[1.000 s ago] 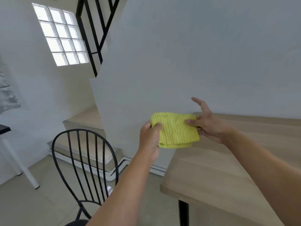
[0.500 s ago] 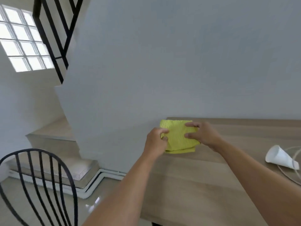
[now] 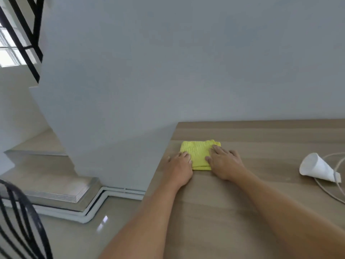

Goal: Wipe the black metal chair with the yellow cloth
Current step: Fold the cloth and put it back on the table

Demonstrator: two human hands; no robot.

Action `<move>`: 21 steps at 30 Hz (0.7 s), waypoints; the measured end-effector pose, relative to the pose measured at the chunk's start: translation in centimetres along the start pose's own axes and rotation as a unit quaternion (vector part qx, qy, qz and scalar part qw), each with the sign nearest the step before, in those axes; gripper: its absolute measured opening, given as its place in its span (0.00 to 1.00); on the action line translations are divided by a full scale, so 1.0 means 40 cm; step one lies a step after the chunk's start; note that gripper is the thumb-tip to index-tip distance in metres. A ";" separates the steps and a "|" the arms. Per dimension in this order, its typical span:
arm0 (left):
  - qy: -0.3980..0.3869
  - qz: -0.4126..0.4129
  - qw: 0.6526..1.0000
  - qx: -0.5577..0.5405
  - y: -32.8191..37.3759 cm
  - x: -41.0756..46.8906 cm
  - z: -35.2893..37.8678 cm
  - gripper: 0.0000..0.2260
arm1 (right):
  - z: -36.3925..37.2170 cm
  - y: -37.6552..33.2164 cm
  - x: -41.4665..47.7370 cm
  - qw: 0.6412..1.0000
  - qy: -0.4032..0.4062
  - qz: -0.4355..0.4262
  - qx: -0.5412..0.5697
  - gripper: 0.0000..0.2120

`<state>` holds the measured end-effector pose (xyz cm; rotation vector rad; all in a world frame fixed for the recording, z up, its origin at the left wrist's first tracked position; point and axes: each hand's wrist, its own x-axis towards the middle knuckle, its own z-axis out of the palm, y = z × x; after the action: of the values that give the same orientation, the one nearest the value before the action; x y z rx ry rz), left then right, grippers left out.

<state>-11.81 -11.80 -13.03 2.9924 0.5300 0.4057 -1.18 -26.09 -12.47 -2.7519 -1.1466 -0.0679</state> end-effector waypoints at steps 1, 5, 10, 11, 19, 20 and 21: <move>-0.005 0.002 1.000 0.000 -0.004 0.017 0.004 0.12 | 0.003 0.002 0.014 1.000 -0.003 -0.002 -0.005 0.24; -0.019 0.020 1.000 -0.012 -0.027 0.083 0.024 0.11 | 0.019 0.014 0.069 1.000 -0.005 0.021 0.008 0.26; -0.027 0.028 0.999 -0.028 -0.046 0.152 0.038 0.12 | 0.030 0.028 0.135 0.999 -0.002 0.032 0.029 0.27; -0.028 0.029 0.999 -0.029 -0.051 0.166 0.046 0.12 | 0.035 0.031 0.145 0.999 -0.001 0.033 0.029 0.27; 0.008 -0.008 0.998 -0.060 -0.064 0.161 0.048 0.17 | 0.046 0.034 0.155 0.998 0.009 0.037 0.052 0.31; 0.013 -0.031 0.998 -0.062 -0.064 0.144 0.043 0.20 | 0.049 0.036 0.154 0.997 0.017 0.042 0.062 0.33; 0.017 -0.047 0.997 -0.053 -0.067 0.121 0.040 0.22 | 0.048 0.035 0.150 0.996 0.027 0.046 0.076 0.35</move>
<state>-7.86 -7.64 -13.68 2.8502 0.6293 0.4636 3.99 -22.54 -13.93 -2.6483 -0.9676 -0.0422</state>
